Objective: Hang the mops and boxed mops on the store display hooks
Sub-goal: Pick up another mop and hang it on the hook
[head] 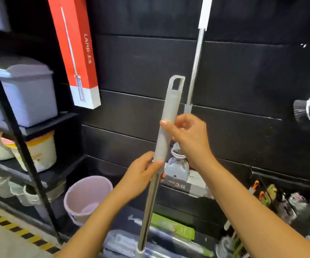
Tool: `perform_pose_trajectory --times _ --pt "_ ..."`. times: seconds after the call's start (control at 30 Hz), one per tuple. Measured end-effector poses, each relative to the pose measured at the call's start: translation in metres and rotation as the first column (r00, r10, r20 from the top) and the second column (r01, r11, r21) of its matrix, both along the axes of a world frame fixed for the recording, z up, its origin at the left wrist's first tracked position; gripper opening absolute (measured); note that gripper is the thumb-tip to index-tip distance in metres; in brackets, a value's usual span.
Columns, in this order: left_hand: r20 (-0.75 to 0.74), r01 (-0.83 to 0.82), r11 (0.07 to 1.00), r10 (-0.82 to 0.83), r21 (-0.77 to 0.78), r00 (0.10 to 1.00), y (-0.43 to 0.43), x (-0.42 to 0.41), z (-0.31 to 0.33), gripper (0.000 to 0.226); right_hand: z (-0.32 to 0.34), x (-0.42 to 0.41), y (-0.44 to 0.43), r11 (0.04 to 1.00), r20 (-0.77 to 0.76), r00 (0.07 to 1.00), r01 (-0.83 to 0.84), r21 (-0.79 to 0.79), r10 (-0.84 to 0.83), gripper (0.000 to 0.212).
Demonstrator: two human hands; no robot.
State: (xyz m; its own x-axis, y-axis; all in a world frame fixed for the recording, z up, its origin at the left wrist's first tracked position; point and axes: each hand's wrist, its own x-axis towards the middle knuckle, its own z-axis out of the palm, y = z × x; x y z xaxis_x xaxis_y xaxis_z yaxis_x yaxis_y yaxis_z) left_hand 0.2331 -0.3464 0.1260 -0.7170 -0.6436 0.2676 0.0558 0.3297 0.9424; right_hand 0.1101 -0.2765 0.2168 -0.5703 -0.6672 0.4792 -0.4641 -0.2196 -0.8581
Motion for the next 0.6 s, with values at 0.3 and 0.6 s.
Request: perform_pose_trajectory --times 0.3,0.6 --pt "-0.141 -0.047 0.996 0.036 -0.081 0.989 -0.056 -0.075 0.103 0.034 0.102 -0.069 -0.052 0.972 -0.128 0.991 -0.057 -0.228 0.028 0.036" --pt "-0.227 0.067 0.987 -0.099 -0.145 0.969 -0.107 -0.138 0.217 0.045 0.212 -0.113 -0.089 0.952 -0.204 0.971 0.059 -0.3 -0.125 0.026"
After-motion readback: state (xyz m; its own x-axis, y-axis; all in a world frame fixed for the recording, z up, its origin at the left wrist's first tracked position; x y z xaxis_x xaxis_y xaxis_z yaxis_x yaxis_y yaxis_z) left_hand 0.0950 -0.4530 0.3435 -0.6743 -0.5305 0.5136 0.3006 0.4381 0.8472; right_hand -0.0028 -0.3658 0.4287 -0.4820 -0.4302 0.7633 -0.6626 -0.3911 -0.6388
